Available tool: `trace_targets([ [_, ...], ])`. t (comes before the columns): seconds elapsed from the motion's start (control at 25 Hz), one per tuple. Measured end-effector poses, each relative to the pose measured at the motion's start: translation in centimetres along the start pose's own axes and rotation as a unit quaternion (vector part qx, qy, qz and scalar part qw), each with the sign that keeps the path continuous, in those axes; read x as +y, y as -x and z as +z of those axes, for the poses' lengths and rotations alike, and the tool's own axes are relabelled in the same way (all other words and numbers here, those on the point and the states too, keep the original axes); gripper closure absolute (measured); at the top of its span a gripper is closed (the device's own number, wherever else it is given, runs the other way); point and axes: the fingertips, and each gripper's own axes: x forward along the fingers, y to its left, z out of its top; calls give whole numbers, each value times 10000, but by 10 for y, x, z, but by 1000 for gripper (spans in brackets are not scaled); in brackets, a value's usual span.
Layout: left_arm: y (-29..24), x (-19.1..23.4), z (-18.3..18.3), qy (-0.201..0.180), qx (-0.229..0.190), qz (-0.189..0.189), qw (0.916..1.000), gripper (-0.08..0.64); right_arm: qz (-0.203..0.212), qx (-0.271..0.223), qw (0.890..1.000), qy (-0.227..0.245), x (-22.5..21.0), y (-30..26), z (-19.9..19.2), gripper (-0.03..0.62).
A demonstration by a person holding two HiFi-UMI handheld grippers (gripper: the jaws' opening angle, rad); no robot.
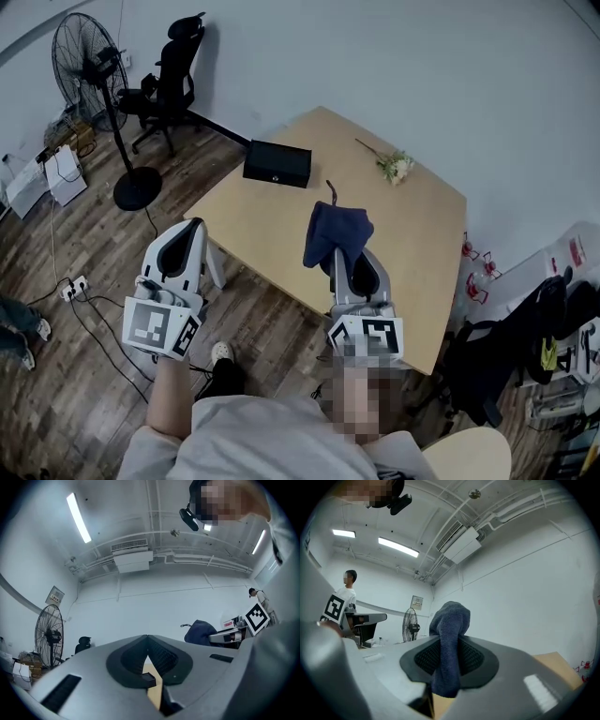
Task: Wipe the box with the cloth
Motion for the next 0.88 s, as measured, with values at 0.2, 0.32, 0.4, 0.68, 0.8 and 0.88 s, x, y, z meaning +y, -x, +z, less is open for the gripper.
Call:
trace_targets([
  [0.2, -40, 50, -8, -13, 39, -108, 9999, 552, -107, 27, 9999, -8, 10, -59, -4, 494],
  [0.32, -62, 78, -14, -2, 49, -198, 9998, 552, -182, 50, 9998, 14, 17, -91, -7, 494],
  [0.4, -74, 95, -19, 4, 54, -265, 9996, 552, -238, 65, 9997, 17, 22, -110, -10, 494],
  [0.68, -107, 146, -36, -41, 117, -426, 9990, 552, -389, 99, 9992, -19, 36, -167, -23, 494],
  [0.8, -116, 162, -45, -32, 146, -500, 9986, 552, -438, 122, 9990, -45, 42, -182, -28, 494],
  [0.88, -122, 172, -50, -29, 150, -552, 9984, 552, -465, 158, 9988, -44, 47, -193, -32, 494],
])
